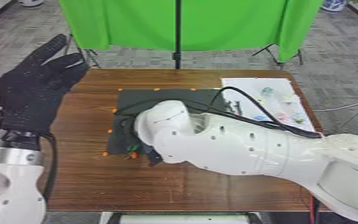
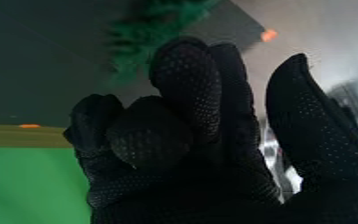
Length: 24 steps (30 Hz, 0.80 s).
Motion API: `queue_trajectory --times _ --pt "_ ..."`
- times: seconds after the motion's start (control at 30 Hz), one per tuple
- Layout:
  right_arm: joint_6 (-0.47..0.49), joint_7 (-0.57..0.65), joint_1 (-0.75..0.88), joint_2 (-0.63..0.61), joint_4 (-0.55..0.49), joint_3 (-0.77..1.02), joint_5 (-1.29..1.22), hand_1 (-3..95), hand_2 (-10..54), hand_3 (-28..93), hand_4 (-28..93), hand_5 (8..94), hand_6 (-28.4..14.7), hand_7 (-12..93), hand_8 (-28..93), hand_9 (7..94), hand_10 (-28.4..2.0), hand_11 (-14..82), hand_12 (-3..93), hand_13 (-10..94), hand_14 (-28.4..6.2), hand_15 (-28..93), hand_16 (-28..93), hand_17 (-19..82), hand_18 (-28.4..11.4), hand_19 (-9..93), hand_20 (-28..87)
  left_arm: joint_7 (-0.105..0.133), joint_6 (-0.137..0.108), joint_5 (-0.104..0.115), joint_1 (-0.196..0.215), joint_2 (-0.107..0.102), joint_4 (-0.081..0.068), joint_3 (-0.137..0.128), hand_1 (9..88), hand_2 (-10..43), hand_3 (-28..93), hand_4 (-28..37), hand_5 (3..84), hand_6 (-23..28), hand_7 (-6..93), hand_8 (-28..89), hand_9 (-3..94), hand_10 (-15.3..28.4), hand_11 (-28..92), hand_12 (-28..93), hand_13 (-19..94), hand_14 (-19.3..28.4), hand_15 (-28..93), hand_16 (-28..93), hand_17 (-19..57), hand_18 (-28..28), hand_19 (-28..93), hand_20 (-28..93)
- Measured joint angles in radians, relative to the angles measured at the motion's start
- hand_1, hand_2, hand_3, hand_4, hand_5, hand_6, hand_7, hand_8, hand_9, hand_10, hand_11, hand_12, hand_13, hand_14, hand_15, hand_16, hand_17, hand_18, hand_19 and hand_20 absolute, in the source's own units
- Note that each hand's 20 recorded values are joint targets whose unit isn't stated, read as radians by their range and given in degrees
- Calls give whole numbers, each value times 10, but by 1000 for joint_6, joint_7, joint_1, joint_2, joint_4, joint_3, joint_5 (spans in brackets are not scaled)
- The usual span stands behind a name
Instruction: Arrange flowers
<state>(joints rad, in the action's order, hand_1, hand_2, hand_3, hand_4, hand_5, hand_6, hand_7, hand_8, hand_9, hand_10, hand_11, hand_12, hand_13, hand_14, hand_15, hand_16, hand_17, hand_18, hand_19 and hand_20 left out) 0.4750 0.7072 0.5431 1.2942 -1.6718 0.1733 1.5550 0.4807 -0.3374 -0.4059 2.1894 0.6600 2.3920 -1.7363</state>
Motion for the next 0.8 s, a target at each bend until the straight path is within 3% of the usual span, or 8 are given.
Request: queue_trajectory --times 0.07,0.1,0.17,0.3,0.53,0.6,0.8 --pt "-9 -16 32 -11 -28 40 -3 282 56 795 -239 553 35 146 -143 790 -141 485 214 744 -106 792 206 400 -238 932 368 -12 -1 -3 32 17 11 -39 231 72 804 -235 369 96 189 -114 360 211 313 113 267 284 556 -105 -79 248 596 134" --pt "-46 -31 48 -33 -71 47 -3 282 55 796 -239 554 34 148 -143 788 -140 433 200 736 -106 777 200 391 -239 931 334 -9 -6 -3 78 30 25 -72 231 72 804 -235 369 96 189 -114 361 211 313 113 267 283 555 -105 -78 248 596 134" --pt "-108 -37 52 -61 -121 41 -6 282 51 794 -242 545 20 143 -138 780 -147 352 191 722 -110 727 179 376 -240 922 247 3 -14 -2 125 35 36 -90 231 72 804 -235 369 96 189 -114 361 211 313 113 267 283 555 -105 -78 248 596 134" --pt "-246 -14 79 -129 -218 79 -9 286 48 781 -242 519 -16 139 -132 742 -168 283 171 695 -126 648 145 351 -237 885 149 14 -29 -2 189 47 46 -97 232 72 804 -236 369 96 189 -115 361 211 313 113 267 283 555 -105 -78 248 596 134" --pt "-535 217 251 -294 -356 295 124 285 34 747 -233 496 -53 121 -121 695 -197 242 155 665 -160 606 114 362 -245 889 -7 8 -39 -2 216 85 51 -104 231 71 805 -234 370 97 187 -114 359 211 311 113 263 283 552 -104 -79 247 596 134" --pt "-572 267 315 -351 -372 367 195 286 30 738 -228 496 -61 115 -116 703 -200 243 155 684 -160 615 106 388 -244 918 -73 8 -41 -2 225 93 55 -110 232 72 804 -235 370 97 187 -114 359 211 311 113 264 283 552 -104 -79 247 595 134" --pt "-658 430 503 -538 -411 515 356 294 5 722 -227 491 -87 98 -109 747 -201 248 151 744 -147 607 109 454 -237 931 -73 6 -41 -6 232 109 56 -100 231 72 804 -234 370 96 187 -114 360 211 312 113 265 283 554 -104 -79 247 595 133"
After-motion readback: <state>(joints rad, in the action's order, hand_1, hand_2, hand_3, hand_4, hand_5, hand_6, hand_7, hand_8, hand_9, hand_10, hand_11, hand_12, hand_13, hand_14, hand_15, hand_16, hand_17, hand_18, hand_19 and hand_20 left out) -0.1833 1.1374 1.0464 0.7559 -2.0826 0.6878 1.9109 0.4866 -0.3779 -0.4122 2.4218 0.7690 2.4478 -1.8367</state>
